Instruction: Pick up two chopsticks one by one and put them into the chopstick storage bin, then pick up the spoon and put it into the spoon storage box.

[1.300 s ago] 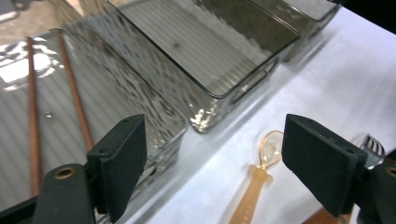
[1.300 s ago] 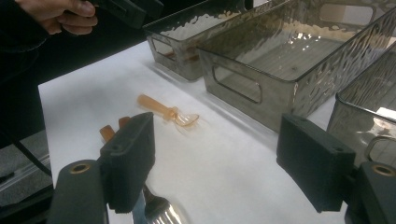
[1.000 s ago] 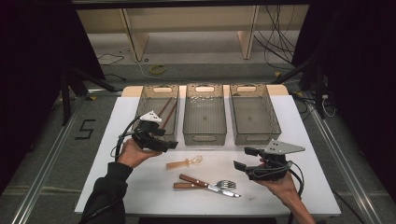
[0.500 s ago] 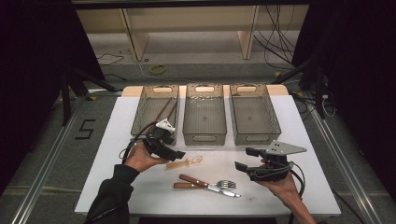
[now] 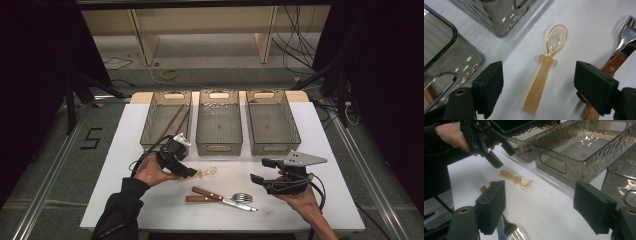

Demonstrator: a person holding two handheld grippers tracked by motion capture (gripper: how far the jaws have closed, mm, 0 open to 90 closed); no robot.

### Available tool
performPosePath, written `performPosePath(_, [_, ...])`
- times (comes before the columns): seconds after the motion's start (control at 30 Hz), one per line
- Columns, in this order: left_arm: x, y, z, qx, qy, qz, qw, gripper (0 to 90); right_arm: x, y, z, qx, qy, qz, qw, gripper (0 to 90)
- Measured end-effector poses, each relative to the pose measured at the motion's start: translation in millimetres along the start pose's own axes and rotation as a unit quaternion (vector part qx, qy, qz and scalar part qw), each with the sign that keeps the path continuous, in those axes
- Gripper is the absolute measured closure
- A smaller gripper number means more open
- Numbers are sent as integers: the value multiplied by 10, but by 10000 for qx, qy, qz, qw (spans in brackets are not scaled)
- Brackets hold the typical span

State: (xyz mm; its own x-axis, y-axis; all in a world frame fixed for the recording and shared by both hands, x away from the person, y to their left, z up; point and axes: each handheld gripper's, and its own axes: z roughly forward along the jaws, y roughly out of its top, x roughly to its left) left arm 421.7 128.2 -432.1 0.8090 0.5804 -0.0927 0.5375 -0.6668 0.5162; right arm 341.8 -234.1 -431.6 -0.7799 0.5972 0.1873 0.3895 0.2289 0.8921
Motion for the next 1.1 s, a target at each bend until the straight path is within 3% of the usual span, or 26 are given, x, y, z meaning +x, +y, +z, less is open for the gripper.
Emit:
performPosePath(0.5, [26, -18, 144, 482, 10, 82, 9988, 293, -7, 1, 4, 7, 28, -5, 10000, 269])
performPosePath(0.73, [9, -40, 202, 626, -53, 156, 9979, 377, 4, 5, -4, 11, 28, -34, 10000, 269])
performPosePath(1.1, [-22, -64, 295, 826, -67, 430, 9956, 547, 16, 4, -9, 43, 13, -48, 10000, 269])
